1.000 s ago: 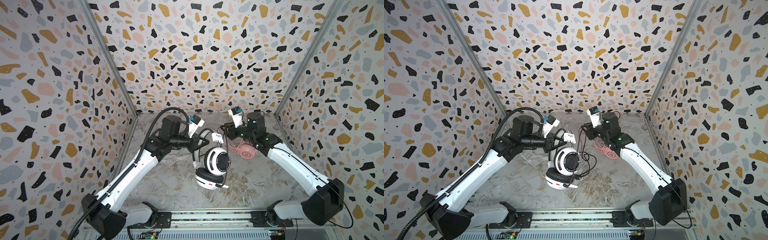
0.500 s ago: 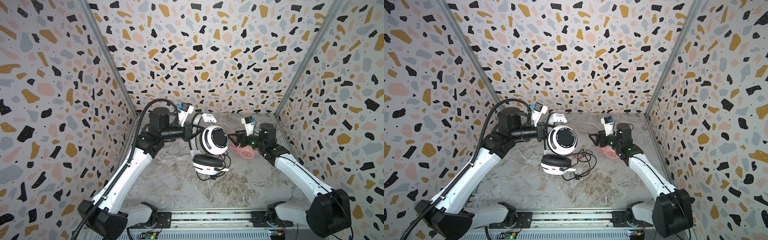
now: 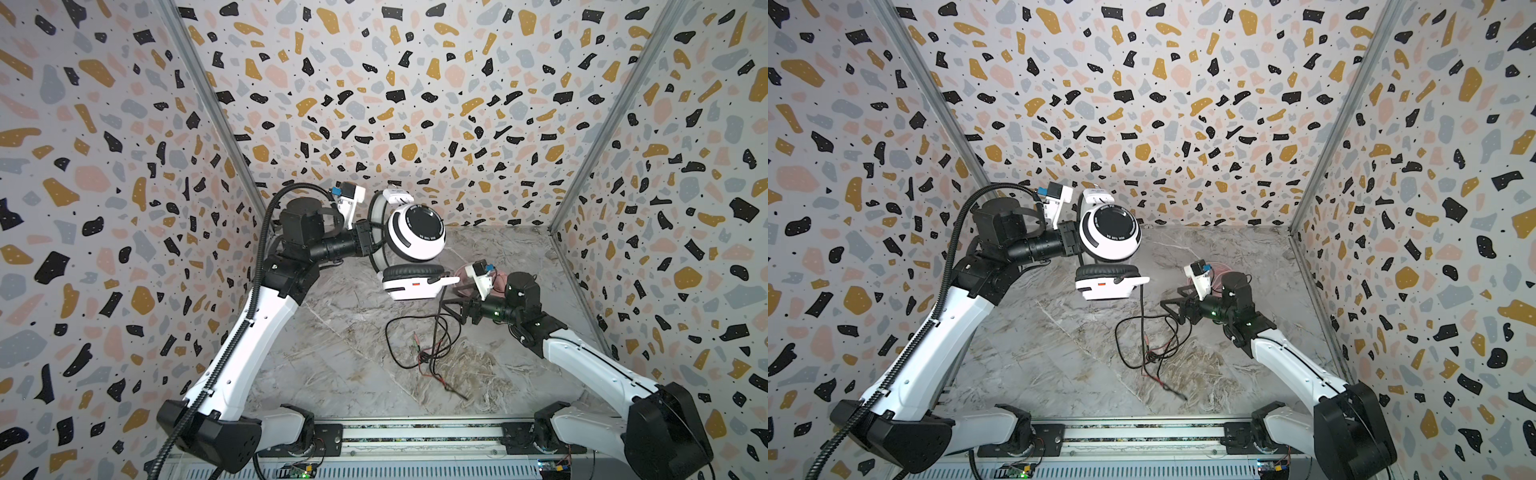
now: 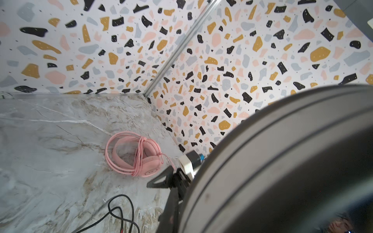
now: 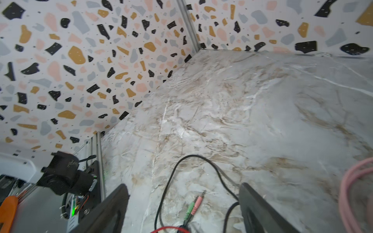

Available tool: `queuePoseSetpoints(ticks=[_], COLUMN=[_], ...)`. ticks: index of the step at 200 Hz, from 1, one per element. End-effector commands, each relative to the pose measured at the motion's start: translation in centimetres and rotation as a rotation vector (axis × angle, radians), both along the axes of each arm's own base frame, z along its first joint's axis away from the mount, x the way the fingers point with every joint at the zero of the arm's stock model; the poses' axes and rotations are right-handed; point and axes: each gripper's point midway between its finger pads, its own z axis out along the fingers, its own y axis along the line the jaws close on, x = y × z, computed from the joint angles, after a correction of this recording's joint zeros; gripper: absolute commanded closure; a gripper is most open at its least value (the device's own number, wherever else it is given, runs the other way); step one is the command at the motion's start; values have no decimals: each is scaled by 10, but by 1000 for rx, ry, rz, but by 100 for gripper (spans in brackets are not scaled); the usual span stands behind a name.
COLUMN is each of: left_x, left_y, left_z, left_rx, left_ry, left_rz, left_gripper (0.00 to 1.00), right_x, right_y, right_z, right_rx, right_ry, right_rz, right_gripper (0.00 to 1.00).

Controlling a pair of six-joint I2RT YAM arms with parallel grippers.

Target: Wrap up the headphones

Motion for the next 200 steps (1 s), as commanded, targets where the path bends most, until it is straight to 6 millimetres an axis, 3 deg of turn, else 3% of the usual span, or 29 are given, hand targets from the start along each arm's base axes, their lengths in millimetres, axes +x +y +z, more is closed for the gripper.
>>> queuePoseSetpoints(ticks=[1, 32, 84, 112, 153, 200], left_x=[6, 13, 15, 20, 31, 41], left_y=[8, 7, 8, 13, 23, 34], left_z=[26, 27, 35, 33, 28, 24], left_rx=[-48, -54, -59, -58, -59, -67], left_ry=[-30, -30, -39, -31, -17, -6], left_rz=[53, 59, 61, 73, 119, 182], left_gripper=[100, 100, 100, 100, 100, 100], right_x=[-23, -35, -15, -22, -34, -28], right_y=[10, 26, 60, 76, 74, 50], right_z=[35, 52, 63, 65, 54, 37], right_rx=[110, 166, 168, 177, 130, 88], right_ry=[-103, -121, -139, -139, -116, -82], right_rz=[93, 176, 210, 256, 237, 115], right_gripper=[13, 13, 13, 14, 18, 23])
